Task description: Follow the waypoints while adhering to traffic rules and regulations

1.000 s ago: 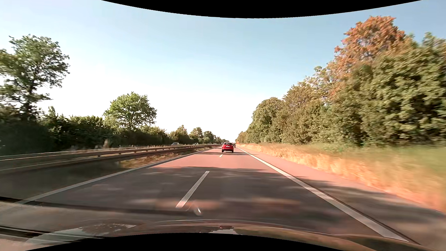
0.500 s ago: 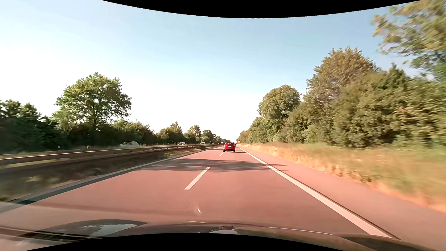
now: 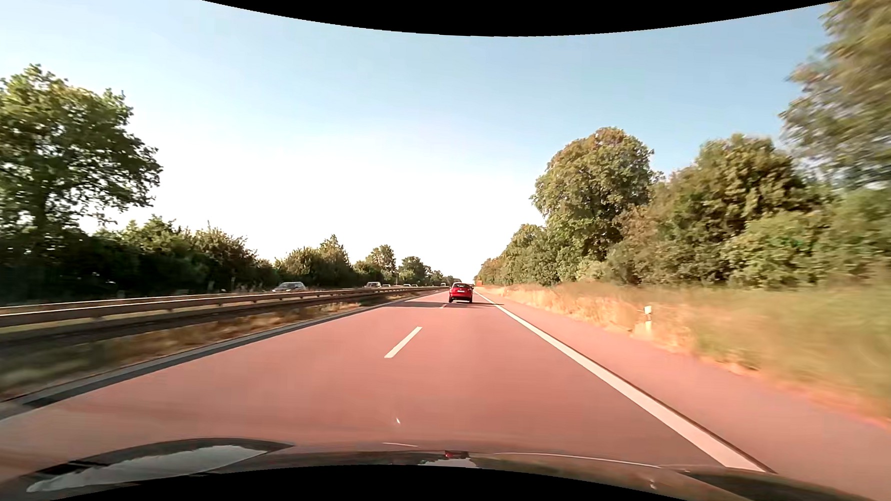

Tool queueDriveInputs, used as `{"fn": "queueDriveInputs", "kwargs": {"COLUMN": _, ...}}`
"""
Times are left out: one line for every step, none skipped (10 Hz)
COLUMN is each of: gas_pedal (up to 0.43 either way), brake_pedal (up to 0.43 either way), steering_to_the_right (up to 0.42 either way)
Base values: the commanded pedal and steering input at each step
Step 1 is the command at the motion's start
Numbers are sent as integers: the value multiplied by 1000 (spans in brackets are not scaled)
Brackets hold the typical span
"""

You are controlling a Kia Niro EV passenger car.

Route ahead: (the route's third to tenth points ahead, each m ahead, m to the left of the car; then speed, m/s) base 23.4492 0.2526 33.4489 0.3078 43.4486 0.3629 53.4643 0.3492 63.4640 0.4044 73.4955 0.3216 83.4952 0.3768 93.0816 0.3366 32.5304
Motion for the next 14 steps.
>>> {"fn": "queueDriveInputs", "kwargs": {"gas_pedal": 228, "brake_pedal": 6, "steering_to_the_right": -2}}
{"fn": "queueDriveInputs", "kwargs": {"gas_pedal": 228, "brake_pedal": 6, "steering_to_the_right": -1}}
{"fn": "queueDriveInputs", "kwargs": {"gas_pedal": 228, "brake_pedal": 6, "steering_to_the_right": -1}}
{"fn": "queueDriveInputs", "kwargs": {"gas_pedal": 228, "brake_pedal": 6, "steering_to_the_right": -1}}
{"fn": "queueDriveInputs", "kwargs": {"gas_pedal": 228, "brake_pedal": 6, "steering_to_the_right": -1}}
{"fn": "queueDriveInputs", "kwargs": {"gas_pedal": 228, "brake_pedal": 6, "steering_to_the_right": -1}}
{"fn": "queueDriveInputs", "kwargs": {"gas_pedal": 228, "brake_pedal": 6, "steering_to_the_right": -2}}
{"fn": "queueDriveInputs", "kwargs": {"gas_pedal": 228, "brake_pedal": 6, "steering_to_the_right": -1}}
{"fn": "queueDriveInputs", "kwargs": {"gas_pedal": 240, "brake_pedal": 6, "steering_to_the_right": -2}}
{"fn": "queueDriveInputs", "kwargs": {"gas_pedal": 240, "brake_pedal": 6, "steering_to_the_right": -1}}
{"fn": "queueDriveInputs", "kwargs": {"gas_pedal": 240, "brake_pedal": 6, "steering_to_the_right": -1}}
{"fn": "queueDriveInputs", "kwargs": {"gas_pedal": 240, "brake_pedal": 6, "steering_to_the_right": -1}}
{"fn": "queueDriveInputs", "kwargs": {"gas_pedal": 228, "brake_pedal": 6, "steering_to_the_right": -1}}
{"fn": "queueDriveInputs", "kwargs": {"gas_pedal": 220, "brake_pedal": 6, "steering_to_the_right": -1}}
